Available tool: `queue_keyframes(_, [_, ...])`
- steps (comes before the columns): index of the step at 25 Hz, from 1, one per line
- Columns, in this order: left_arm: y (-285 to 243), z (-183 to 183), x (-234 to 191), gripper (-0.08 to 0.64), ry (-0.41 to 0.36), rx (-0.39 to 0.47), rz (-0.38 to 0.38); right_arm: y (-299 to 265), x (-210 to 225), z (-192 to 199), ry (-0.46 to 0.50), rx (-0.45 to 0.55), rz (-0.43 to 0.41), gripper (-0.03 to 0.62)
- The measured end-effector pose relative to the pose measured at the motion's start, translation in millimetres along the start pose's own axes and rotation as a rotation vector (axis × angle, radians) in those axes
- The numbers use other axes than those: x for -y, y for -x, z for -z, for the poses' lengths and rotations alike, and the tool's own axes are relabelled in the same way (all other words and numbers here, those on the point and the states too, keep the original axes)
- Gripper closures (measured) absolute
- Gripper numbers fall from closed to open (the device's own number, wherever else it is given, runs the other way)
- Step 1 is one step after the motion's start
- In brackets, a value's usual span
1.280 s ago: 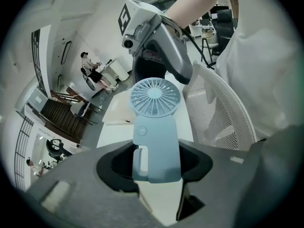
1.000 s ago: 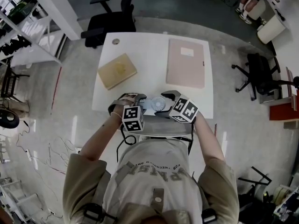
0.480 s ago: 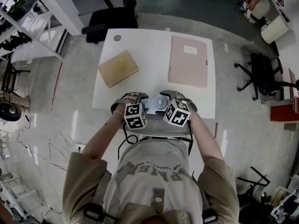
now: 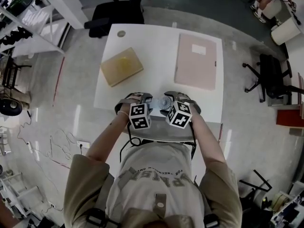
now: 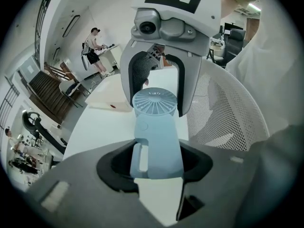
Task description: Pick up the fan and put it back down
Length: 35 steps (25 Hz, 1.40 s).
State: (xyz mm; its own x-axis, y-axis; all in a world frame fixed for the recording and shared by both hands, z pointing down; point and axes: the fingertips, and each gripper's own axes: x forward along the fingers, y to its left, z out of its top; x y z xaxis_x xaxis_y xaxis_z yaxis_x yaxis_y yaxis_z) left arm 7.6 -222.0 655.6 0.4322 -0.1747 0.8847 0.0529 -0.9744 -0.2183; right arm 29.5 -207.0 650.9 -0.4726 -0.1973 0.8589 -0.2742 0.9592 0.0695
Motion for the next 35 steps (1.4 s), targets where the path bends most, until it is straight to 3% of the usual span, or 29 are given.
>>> queue_keyframes(17, [-67, 20, -7, 0.342, 0.050, -0.093, 0.101, -50, 21, 37, -0.050, -0.080, -0.083, 0.247])
queue_keyframes(35, [-83, 30, -3, 0.342, 0.073, -0.135, 0.157, -68, 21, 47, -0.073, -0.093, -0.139, 0.247])
